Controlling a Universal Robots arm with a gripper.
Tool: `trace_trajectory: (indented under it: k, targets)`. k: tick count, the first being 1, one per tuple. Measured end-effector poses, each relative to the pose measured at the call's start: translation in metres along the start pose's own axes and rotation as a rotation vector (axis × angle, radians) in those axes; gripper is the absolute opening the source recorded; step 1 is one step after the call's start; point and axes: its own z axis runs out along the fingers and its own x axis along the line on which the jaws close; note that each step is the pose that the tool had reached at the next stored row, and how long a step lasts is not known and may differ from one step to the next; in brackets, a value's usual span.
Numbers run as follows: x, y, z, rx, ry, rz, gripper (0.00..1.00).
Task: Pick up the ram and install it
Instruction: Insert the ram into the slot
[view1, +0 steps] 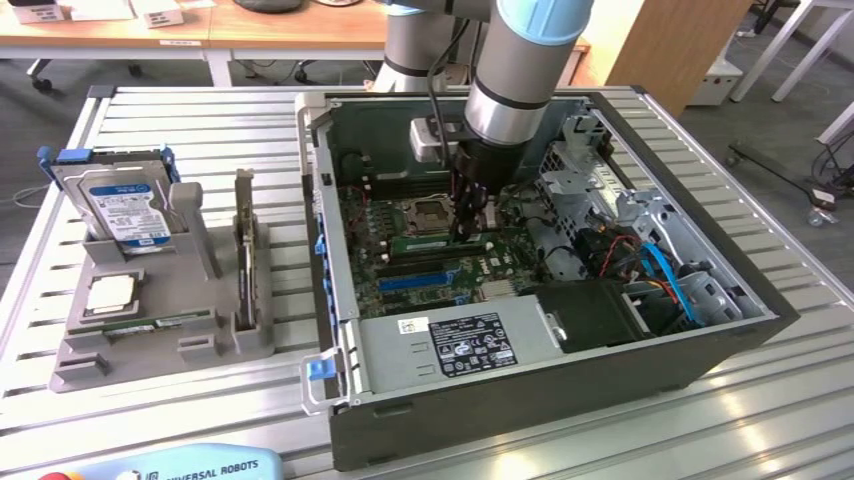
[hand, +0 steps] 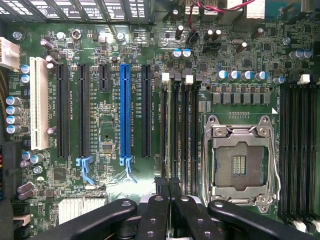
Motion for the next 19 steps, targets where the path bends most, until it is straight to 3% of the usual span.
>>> trace_trajectory:
  k: [14,15,19]
  targets:
    - [0.0000,0.0000,0.0002,-0.0001,0.0003,-0.008,0.11]
    - [-0.0002,0.0002,-0.0052,-0.0002,0.0017,-0.008,0.11]
    - [-0.0002,0.0002,-0.0053,-0.0002,0.0018,-0.008,0.11]
